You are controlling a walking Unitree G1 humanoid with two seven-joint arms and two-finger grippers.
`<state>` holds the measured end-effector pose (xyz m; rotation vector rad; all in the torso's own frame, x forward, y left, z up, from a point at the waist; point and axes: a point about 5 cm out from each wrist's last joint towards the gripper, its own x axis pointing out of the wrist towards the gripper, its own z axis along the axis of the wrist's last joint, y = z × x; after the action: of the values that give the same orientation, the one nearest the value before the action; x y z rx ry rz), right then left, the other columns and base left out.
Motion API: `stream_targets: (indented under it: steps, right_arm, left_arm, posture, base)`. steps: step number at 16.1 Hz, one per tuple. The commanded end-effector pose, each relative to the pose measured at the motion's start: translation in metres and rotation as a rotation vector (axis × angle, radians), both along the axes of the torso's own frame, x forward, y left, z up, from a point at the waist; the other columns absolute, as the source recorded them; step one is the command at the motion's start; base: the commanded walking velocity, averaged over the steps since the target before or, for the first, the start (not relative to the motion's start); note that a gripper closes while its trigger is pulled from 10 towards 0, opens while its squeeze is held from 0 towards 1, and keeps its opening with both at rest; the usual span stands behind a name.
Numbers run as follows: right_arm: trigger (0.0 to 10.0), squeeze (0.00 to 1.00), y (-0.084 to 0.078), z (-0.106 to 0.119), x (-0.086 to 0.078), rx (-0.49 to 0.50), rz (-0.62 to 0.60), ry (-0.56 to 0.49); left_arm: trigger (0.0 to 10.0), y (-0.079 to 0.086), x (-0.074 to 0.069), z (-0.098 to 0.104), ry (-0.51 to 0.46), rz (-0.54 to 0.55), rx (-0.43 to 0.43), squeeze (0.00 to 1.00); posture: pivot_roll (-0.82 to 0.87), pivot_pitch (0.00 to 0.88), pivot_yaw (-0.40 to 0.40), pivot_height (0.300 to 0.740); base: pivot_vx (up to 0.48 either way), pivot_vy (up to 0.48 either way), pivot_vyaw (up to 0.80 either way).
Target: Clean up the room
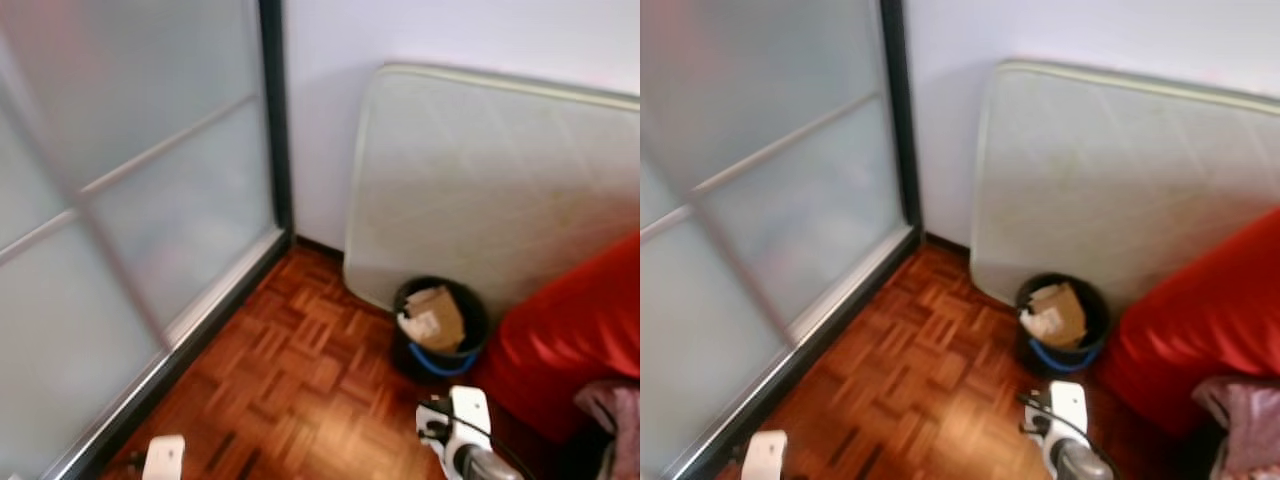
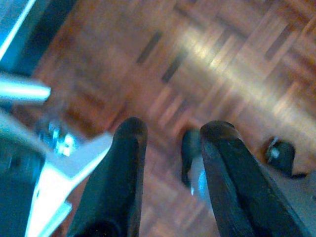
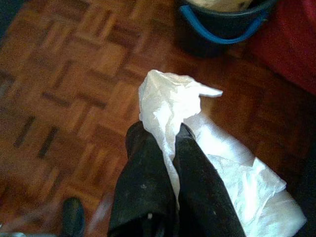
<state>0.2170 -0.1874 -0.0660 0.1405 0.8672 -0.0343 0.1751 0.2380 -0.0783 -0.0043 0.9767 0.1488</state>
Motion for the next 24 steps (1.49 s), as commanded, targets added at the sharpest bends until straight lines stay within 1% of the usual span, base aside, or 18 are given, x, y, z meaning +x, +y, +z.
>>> stream_targets:
  steps: [1,13,24]
  right_arm:
    - [10.0,0.00,-0.0091,-0.0019,-0.0051,-0.015,-0.027,0.018]
    - [10.0,0.00,-0.0091,-0.0025,-0.0060,-0.016,-0.048,0.019]
    - [10.0,0.00,-0.0089,-0.0023,-0.0055,-0.020,-0.041,0.023]
  left_arm:
    - [10.0,-0.0075,-0.0037,-0.0037,0.020,-0.018,-0.012,0.00]
    - [10.0,-0.0073,-0.0043,-0.0039,0.023,-0.028,-0.009,0.00]
    - [10.0,-0.0071,-0.0038,-0.0037,0.025,-0.033,-0.011,0.00]
  posture:
    - [0.02,0.000,-0.016,0.740]
    - [0.02,0.000,-0.013,0.740]
    - [0.02,0.000,-0.015,0.740]
  base:
    - [0.326,0.000,0.00]
    - [0.327,0.000,0.00]
    - [0.326,0.000,0.00]
